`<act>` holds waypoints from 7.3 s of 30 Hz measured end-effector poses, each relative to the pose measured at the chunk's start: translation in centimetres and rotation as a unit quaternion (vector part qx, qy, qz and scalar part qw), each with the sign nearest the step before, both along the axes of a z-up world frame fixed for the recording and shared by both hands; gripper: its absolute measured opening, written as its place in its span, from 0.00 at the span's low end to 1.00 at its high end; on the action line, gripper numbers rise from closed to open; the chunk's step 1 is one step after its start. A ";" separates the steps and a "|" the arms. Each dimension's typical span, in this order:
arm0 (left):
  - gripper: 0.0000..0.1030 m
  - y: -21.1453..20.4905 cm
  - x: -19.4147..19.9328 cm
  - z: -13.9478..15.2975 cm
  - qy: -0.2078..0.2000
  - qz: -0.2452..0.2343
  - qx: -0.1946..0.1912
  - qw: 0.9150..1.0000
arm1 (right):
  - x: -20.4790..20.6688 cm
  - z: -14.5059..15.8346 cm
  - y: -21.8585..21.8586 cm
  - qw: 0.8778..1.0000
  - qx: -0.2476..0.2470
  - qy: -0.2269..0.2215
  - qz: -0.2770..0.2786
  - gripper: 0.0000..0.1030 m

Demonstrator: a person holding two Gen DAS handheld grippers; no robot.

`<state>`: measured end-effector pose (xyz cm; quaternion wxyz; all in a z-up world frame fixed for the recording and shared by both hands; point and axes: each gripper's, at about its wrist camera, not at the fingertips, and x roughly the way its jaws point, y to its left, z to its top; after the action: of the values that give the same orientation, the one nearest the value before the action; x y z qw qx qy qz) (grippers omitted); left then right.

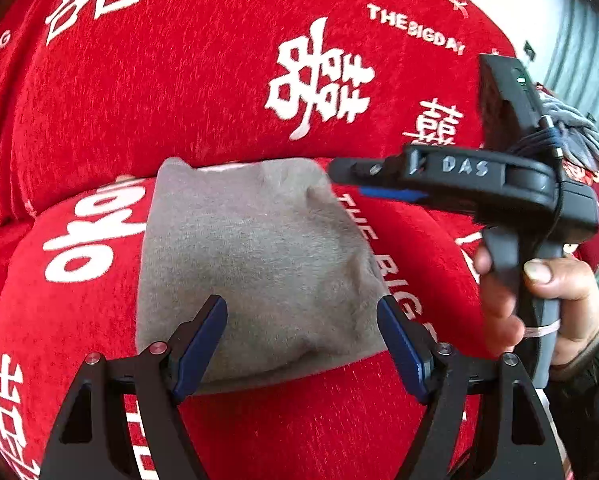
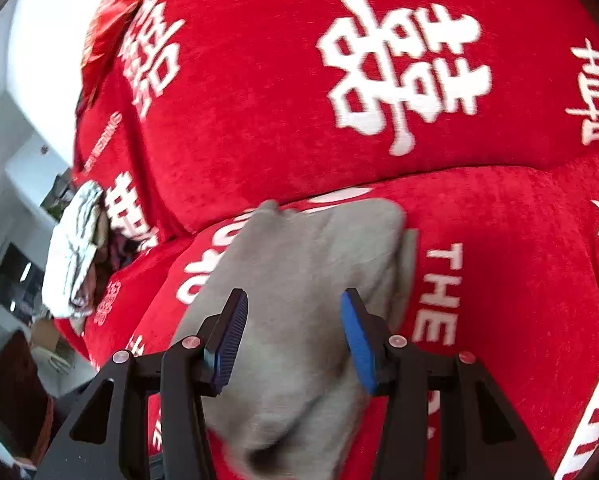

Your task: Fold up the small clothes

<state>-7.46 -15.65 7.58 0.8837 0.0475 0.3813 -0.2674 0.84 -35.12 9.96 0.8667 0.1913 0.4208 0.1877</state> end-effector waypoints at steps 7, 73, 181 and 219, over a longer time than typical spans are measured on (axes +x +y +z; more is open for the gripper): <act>0.76 2.3 3.5 -1.3 0.014 0.081 0.028 0.996 | -2.0 -1.8 3.2 0.999 -0.019 0.016 0.043 0.51; 1.00 9.6 16.1 -6.2 0.222 0.077 -0.093 0.967 | -0.3 -5.7 -3.2 0.991 0.014 0.081 -0.108 0.71; 0.80 13.0 -6.4 -3.9 -0.021 0.125 0.088 0.988 | -20.6 -1.8 16.2 0.971 -0.213 -0.090 0.061 0.59; 0.81 14.0 -12.0 -3.0 -0.040 0.154 0.079 0.984 | -22.9 -1.6 17.5 0.958 -0.281 -0.028 -0.056 0.76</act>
<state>-19.46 -1.60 4.57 0.9222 0.0687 0.3684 -0.0955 -22.08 -17.59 8.37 0.9059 -0.0424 0.4210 0.0180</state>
